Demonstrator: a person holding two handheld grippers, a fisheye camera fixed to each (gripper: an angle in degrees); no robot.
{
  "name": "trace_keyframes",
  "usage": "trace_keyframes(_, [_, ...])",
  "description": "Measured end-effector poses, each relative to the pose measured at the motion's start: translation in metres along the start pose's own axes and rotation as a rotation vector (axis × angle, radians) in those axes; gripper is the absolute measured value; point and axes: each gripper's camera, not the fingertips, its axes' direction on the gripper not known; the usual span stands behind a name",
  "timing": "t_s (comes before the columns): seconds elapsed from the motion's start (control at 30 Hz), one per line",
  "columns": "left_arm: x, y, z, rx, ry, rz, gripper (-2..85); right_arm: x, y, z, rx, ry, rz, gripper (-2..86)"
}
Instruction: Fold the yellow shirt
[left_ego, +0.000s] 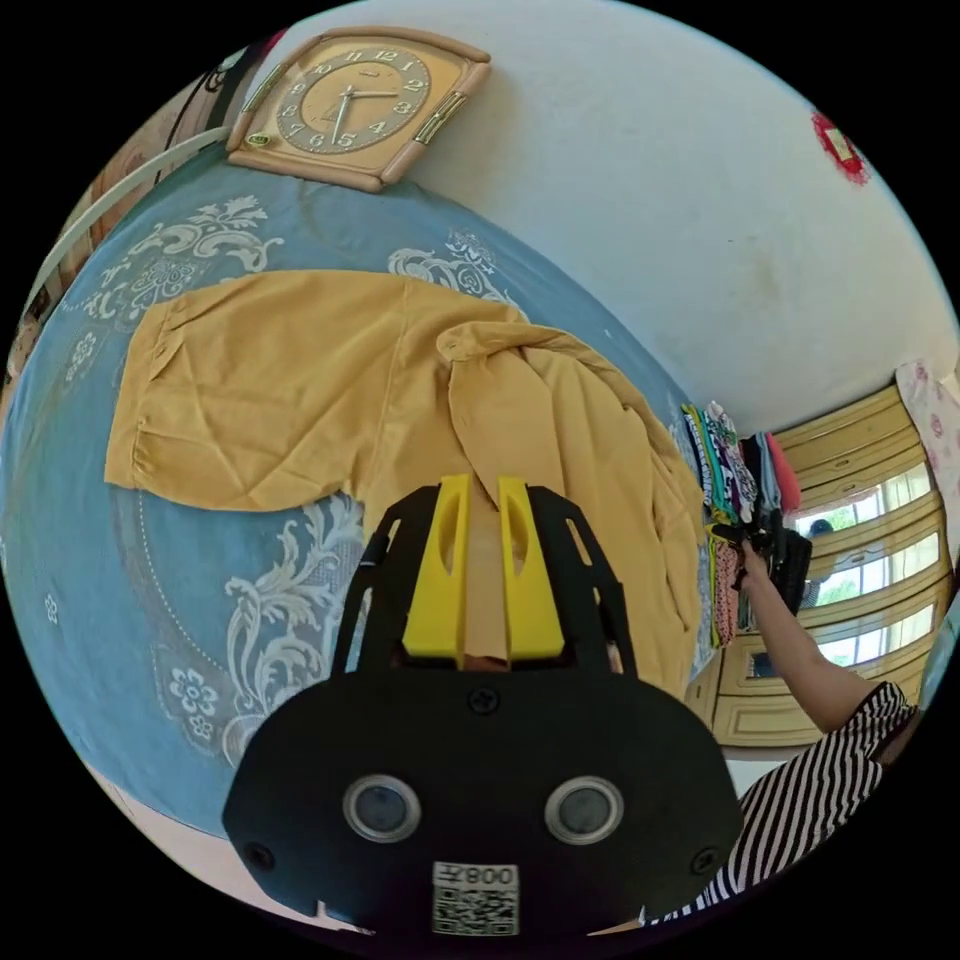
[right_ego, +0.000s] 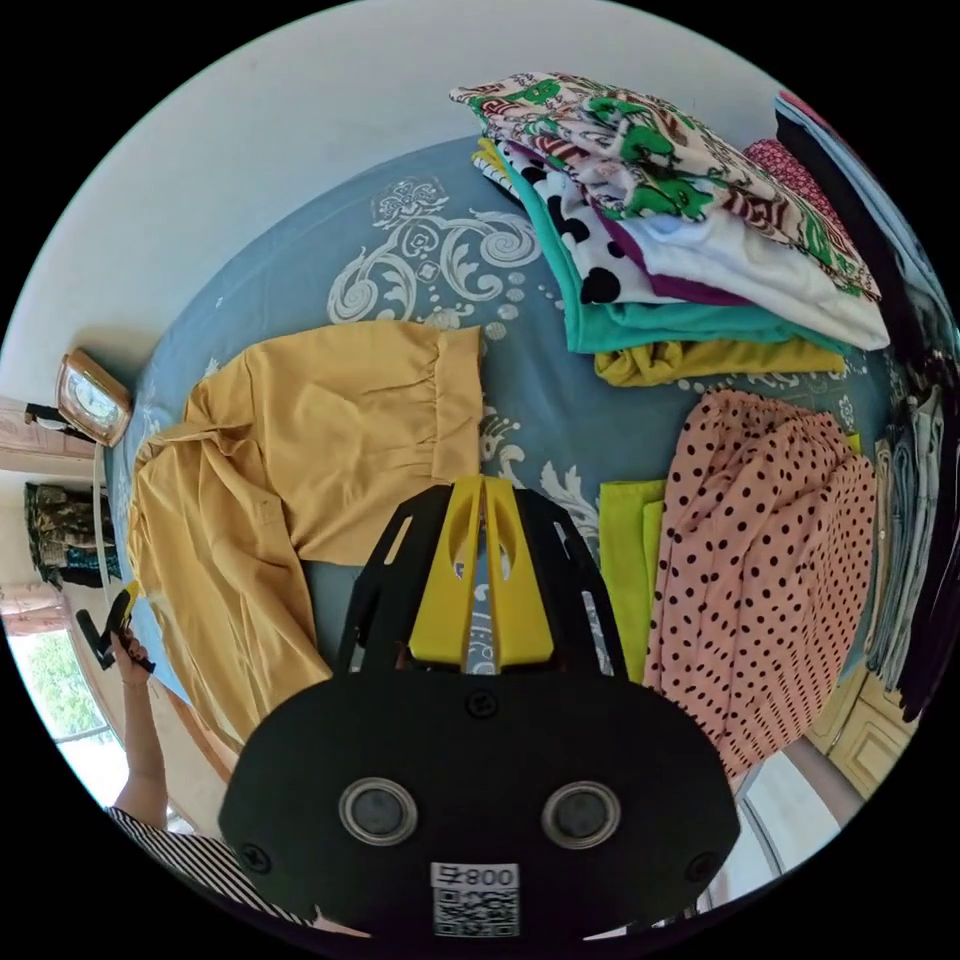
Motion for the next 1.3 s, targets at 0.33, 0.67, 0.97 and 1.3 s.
trace_keyframes(0.33, [0.059, 0.103, 0.029, -0.188, 0.177, 0.069, 7.5, -0.08, 0.078, -0.001, 0.093, -0.393, -0.241, 0.4])
trace_keyframes(0.67, [0.08, 0.03, 0.042, -0.054, 0.03, 0.117, 10.6, -0.298, 0.03, 0.028, 0.1, -0.146, -0.625, 6.2])
trace_keyframes(0.97, [0.065, -0.081, 0.077, -0.017, -0.215, 0.02, 9.8, -0.38, 0.011, 0.085, 0.062, 0.108, -0.802, 11.6])
trace_keyframes(1.3, [0.113, -0.107, 0.055, 0.125, -0.169, 0.086, 0.8, -0.41, -0.009, 0.086, 0.106, 0.183, -0.76, 2.0])
